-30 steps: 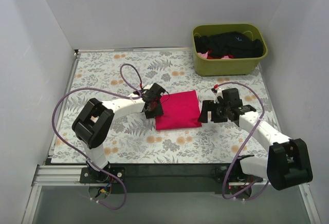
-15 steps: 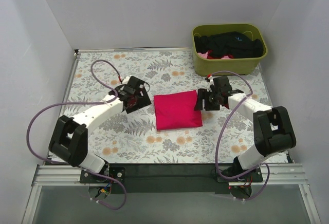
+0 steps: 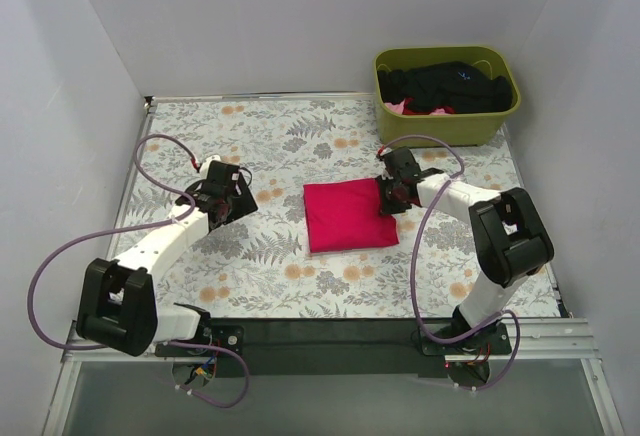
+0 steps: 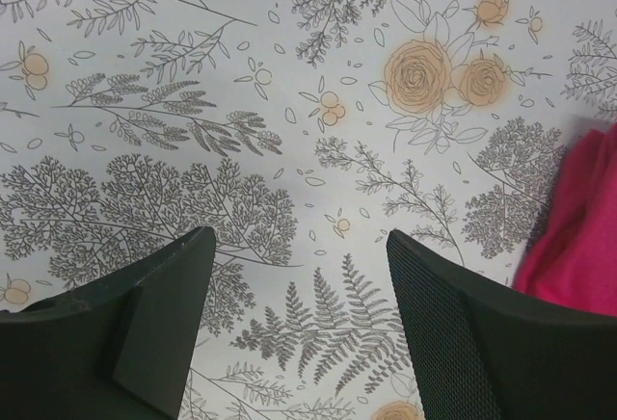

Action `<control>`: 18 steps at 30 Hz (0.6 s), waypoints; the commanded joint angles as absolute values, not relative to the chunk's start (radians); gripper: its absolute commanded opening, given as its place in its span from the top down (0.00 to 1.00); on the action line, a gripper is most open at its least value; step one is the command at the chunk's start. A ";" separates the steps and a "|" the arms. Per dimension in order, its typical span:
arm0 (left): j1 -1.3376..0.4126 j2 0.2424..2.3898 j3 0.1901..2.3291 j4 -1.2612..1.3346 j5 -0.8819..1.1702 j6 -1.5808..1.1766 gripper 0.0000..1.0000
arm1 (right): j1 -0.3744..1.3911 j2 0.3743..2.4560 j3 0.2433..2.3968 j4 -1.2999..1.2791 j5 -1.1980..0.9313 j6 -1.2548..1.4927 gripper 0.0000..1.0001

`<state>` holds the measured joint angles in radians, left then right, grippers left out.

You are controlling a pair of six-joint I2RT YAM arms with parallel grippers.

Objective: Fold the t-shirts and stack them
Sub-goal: Neatly place the folded tshirt to the corner

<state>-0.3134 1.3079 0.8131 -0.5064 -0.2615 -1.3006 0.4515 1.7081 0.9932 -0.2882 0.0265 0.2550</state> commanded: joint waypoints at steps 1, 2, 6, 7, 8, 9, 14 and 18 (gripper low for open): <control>-0.298 1.256 0.778 -0.445 -0.316 -1.244 0.33 | 0.424 1.740 0.960 -0.396 0.230 0.204 0.87; -0.296 1.244 0.772 -0.442 -0.321 -1.243 0.33 | 0.405 1.741 0.947 -0.402 0.245 0.192 0.90; -0.291 1.215 0.756 -0.426 -0.311 -1.241 0.33 | 0.243 1.733 0.951 -0.439 0.444 0.083 0.95; -0.291 1.213 0.758 -0.426 -0.314 -1.241 0.33 | 0.212 1.732 0.960 -0.443 0.493 0.069 0.95; -0.290 1.212 0.758 -0.426 -0.311 -1.239 0.33 | 0.177 1.732 0.992 -0.448 0.536 0.058 0.95; -0.288 1.213 0.759 -0.425 -0.307 -1.239 0.33 | 0.117 1.729 1.009 -0.454 0.636 0.052 0.94; -0.284 1.201 0.753 -0.419 -0.293 -1.235 0.34 | 0.049 1.744 1.178 -0.524 0.828 0.064 0.53; -0.282 1.201 0.750 -0.413 -0.287 -1.236 0.34 | 0.049 1.698 1.249 -0.563 0.664 0.145 0.44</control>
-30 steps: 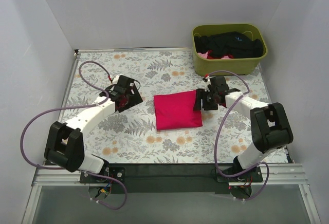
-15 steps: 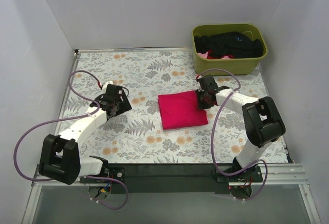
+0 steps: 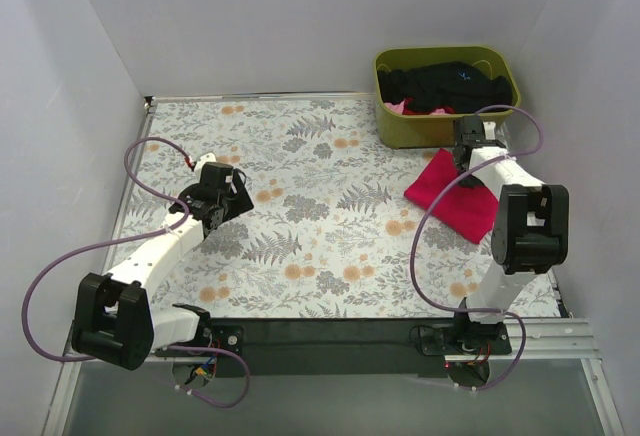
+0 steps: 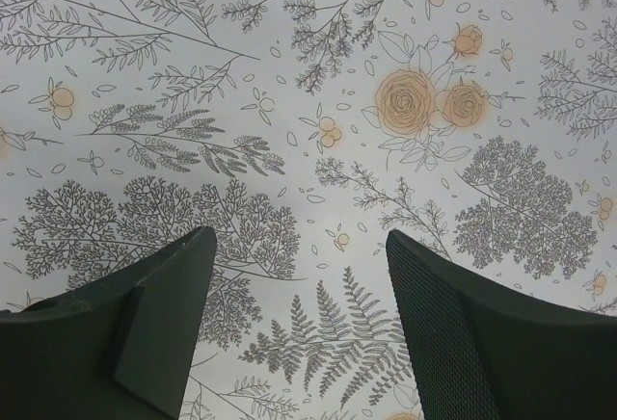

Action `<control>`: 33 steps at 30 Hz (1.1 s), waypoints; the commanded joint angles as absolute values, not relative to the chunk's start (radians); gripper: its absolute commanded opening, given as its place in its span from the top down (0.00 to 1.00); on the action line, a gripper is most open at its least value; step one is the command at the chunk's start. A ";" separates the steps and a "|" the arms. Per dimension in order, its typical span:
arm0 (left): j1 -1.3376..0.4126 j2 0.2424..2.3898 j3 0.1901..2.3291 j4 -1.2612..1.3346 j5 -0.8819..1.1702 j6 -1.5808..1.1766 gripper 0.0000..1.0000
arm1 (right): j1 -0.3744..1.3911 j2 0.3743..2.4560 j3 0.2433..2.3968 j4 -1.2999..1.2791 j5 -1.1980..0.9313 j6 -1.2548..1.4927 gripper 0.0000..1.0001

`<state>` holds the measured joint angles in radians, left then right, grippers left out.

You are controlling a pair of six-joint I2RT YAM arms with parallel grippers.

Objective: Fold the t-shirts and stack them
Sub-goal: Neatly place the folded tshirt to the corner

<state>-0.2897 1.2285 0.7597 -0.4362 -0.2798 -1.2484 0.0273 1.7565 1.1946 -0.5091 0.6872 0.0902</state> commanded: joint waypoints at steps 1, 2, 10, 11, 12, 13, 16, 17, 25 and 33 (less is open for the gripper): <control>-0.282 1.201 0.752 -0.416 -0.287 -1.236 0.34 | 0.048 1.678 1.235 -0.563 0.602 0.176 0.44; -0.281 1.203 0.752 -0.417 -0.288 -1.238 0.34 | 0.048 1.637 1.214 -0.546 0.541 0.233 0.44; -0.281 1.203 0.736 -0.416 -0.288 -1.243 0.34 | 0.012 1.467 0.853 -0.281 0.105 0.451 0.48; -0.281 1.204 0.735 -0.417 -0.288 -1.243 0.34 | 0.011 1.450 0.807 -0.264 0.086 0.457 0.48; -0.279 1.206 0.736 -0.416 -0.290 -1.243 0.34 | -0.027 1.442 0.789 -0.253 0.071 0.460 0.48; -0.279 1.206 0.736 -0.416 -0.293 -1.243 0.34 | -0.041 1.434 0.772 -0.238 0.069 0.459 0.48; -0.279 1.204 0.736 -0.416 -0.295 -1.243 0.35 | -0.135 1.422 0.724 -0.213 0.058 0.425 0.48; -0.281 1.206 0.736 -0.414 -0.293 -1.243 0.35 | -0.164 1.428 0.721 -0.209 0.052 0.413 0.48; -0.279 1.213 0.738 -0.413 -0.287 -1.241 0.35 | -0.339 1.529 0.886 -0.189 0.120 0.304 0.47; -0.281 1.215 0.738 -0.410 -0.285 -1.241 0.35 | -0.286 1.462 0.976 -0.199 0.078 0.253 0.46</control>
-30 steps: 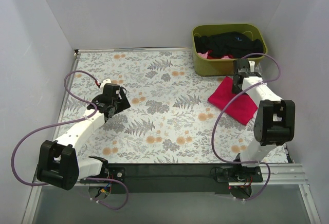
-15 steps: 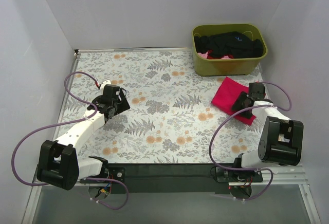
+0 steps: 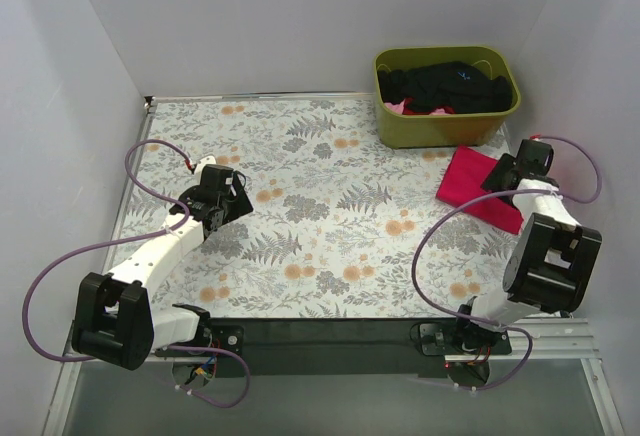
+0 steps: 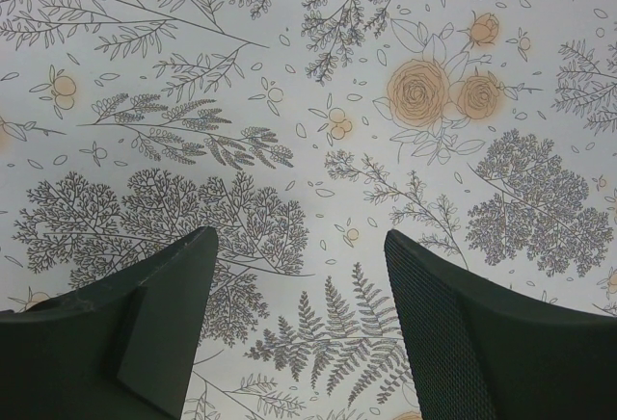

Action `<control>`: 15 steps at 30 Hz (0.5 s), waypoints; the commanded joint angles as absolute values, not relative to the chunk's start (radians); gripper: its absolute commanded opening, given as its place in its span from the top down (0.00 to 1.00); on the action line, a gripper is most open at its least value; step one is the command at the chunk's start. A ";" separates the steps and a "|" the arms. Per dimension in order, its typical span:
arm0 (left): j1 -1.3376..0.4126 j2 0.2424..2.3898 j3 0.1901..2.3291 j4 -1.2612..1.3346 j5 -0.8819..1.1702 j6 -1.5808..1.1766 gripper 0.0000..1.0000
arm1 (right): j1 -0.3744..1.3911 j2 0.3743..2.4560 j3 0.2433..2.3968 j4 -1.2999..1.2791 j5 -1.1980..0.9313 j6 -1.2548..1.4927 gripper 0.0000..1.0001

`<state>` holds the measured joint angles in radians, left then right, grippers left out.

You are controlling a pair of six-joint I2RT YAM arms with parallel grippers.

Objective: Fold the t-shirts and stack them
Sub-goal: Neatly place the folded tshirt to the corner

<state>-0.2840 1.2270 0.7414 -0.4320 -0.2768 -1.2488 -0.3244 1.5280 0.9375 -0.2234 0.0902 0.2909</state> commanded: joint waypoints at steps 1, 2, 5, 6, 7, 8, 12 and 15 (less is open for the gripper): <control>-0.279 1.215 0.738 -0.408 -0.285 -1.243 0.35 | -0.261 1.435 0.977 -0.198 0.089 0.242 0.46; -0.281 1.216 0.738 -0.408 -0.284 -1.243 0.35 | -0.209 1.430 0.991 -0.198 0.103 0.235 0.46; -0.281 1.221 0.739 -0.407 -0.275 -1.246 0.36 | -0.141 1.469 1.034 -0.196 0.072 0.222 0.49; -0.279 1.226 0.739 -0.407 -0.275 -1.246 0.36 | -0.129 1.488 1.046 -0.196 0.052 0.222 0.52; -0.279 1.224 0.739 -0.407 -0.276 -1.244 0.36 | -0.118 1.529 1.055 -0.196 0.048 0.221 0.54; -0.281 1.224 0.739 -0.407 -0.276 -1.244 0.36 | -0.098 1.549 1.063 -0.198 0.048 0.221 0.56; -0.279 1.220 0.736 -0.407 -0.282 -1.246 0.36 | -0.083 1.630 1.080 -0.187 0.008 0.236 0.61; -0.281 1.223 0.739 -0.405 -0.278 -1.244 0.36 | -0.075 1.673 1.072 -0.187 -0.035 0.230 0.65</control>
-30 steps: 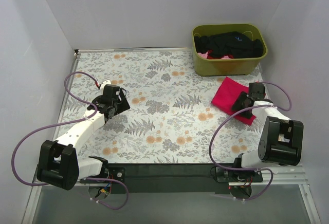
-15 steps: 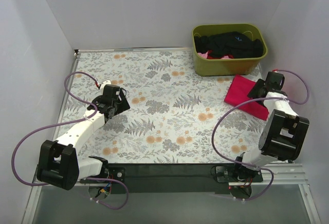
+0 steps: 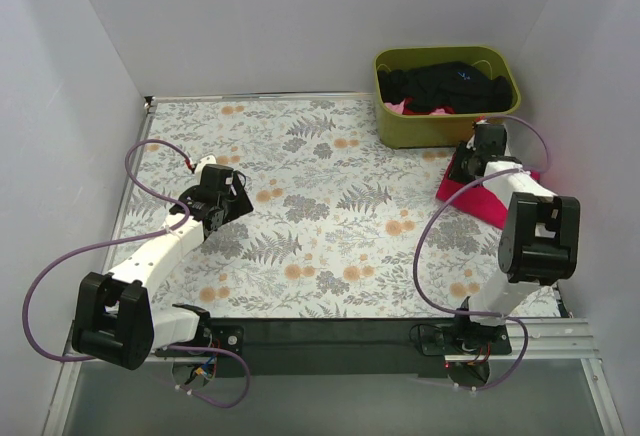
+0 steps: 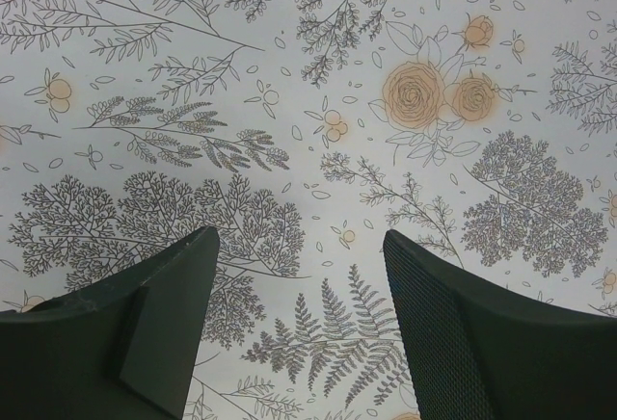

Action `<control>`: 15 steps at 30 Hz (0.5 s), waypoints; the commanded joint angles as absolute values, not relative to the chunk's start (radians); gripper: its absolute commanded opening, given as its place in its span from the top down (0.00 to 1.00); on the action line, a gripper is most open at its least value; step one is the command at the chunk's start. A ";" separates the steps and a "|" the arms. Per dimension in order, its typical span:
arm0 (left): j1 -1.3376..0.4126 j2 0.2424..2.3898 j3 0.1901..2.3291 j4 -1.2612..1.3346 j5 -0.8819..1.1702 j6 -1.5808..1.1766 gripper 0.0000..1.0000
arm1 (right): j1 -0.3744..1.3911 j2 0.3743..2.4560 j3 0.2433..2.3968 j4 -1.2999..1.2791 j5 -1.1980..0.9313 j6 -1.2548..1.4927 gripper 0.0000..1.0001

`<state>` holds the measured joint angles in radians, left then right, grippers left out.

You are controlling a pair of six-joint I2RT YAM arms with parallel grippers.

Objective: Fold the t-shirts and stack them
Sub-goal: Neatly place the folded tshirt to the corner

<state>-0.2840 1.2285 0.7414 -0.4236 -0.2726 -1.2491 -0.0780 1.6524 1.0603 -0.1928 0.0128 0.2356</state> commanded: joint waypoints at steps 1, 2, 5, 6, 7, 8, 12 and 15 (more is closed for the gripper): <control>-0.279 1.226 0.739 -0.405 -0.275 -1.244 0.36 | -0.074 1.683 1.053 -0.187 -0.040 0.230 0.66; -0.281 1.229 0.741 -0.406 -0.273 -1.244 0.36 | -0.072 1.684 1.042 -0.187 -0.047 0.232 0.66; -0.279 1.226 0.741 -0.405 -0.268 -1.244 0.36 | -0.063 1.680 0.977 -0.186 -0.092 0.229 0.66; -0.281 1.226 0.741 -0.405 -0.267 -1.244 0.36 | -0.060 1.674 0.957 -0.187 -0.113 0.230 0.66; -0.281 1.226 0.739 -0.405 -0.265 -1.244 0.36 | -0.058 1.649 0.903 -0.187 -0.121 0.233 0.67; -0.281 1.229 0.739 -0.405 -0.264 -1.244 0.36 | -0.055 1.629 0.873 -0.186 -0.123 0.238 0.67; -0.279 1.224 0.741 -0.405 -0.258 -1.243 0.36 | -0.055 1.497 0.743 -0.195 -0.098 0.239 0.67; -0.279 1.216 0.738 -0.403 -0.252 -1.243 0.36 | -0.055 1.385 0.700 -0.230 -0.072 0.222 0.67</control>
